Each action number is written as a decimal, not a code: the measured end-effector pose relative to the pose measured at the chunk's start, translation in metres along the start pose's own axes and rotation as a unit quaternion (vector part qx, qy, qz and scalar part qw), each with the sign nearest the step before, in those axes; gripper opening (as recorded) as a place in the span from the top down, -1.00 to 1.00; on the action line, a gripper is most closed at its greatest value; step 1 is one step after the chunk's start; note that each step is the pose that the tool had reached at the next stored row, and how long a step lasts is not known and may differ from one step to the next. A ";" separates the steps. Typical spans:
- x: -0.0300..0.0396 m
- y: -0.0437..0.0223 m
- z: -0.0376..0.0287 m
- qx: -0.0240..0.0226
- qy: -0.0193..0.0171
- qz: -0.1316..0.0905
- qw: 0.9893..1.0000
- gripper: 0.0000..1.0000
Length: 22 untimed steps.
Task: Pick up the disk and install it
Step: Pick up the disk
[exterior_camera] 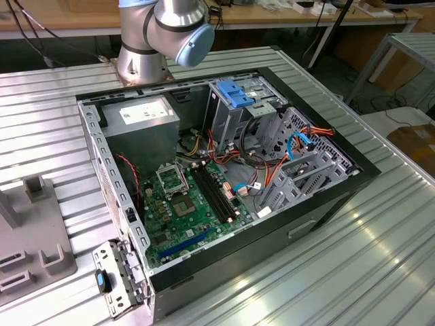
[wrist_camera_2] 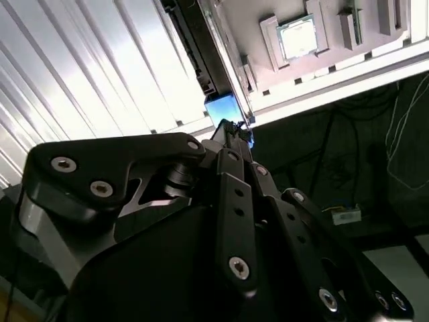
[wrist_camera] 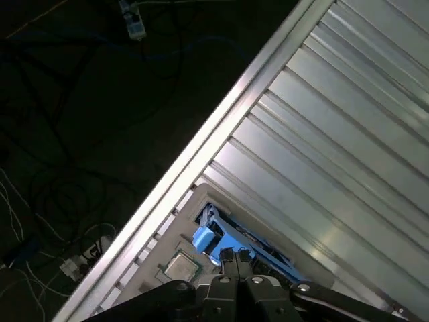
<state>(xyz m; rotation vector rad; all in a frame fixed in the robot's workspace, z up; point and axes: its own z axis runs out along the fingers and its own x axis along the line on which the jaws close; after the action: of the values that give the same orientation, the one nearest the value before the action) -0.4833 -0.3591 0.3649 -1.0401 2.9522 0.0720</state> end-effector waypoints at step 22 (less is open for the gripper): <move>-0.0009 -0.0009 0.0048 -0.010 0.015 -0.382 0.924 0.79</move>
<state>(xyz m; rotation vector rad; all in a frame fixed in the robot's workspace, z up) -0.4821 -0.3590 0.3601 -2.1038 2.3428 0.0736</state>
